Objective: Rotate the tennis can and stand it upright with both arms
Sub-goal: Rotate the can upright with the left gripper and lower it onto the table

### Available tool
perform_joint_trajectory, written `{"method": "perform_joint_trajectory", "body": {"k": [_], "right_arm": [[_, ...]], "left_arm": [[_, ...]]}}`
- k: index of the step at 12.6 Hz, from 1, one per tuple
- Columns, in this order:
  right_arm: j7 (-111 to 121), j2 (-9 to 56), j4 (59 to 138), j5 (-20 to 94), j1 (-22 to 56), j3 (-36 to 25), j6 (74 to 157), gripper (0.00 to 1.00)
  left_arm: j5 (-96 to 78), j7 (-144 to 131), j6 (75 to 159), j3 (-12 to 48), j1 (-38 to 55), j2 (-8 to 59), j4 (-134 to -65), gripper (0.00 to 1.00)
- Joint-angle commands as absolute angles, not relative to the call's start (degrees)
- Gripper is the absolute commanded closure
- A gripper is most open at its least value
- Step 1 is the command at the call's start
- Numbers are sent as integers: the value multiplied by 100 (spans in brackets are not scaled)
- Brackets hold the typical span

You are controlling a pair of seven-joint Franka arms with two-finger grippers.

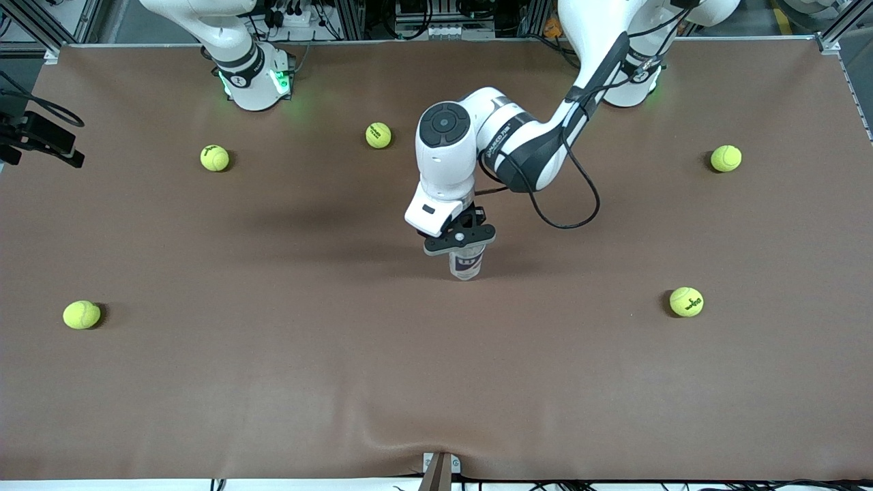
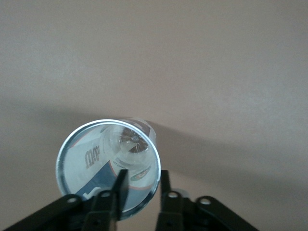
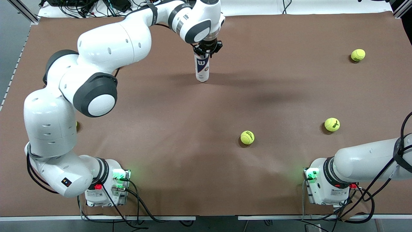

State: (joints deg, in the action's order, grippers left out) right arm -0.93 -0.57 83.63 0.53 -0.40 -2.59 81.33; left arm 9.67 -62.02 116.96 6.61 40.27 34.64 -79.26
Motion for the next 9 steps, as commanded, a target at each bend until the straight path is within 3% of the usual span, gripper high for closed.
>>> {"method": "perform_joint_trajectory", "body": {"k": [1,5,9], "right_arm": [[-149,-97,8341,53,-141,-185,8130,0],[-149,-97,8350,53,-141,-185,8130,0],[-149,-97,8350,53,-141,-185,8130,0]], "left_arm": [[1116,-6275,11549,606,4069,3358,-7787,0],[1108,-6197,10936,624,3816,2753,-7796,0],[915,-5074,10293,668,2824,2006,-7840,0]]}}
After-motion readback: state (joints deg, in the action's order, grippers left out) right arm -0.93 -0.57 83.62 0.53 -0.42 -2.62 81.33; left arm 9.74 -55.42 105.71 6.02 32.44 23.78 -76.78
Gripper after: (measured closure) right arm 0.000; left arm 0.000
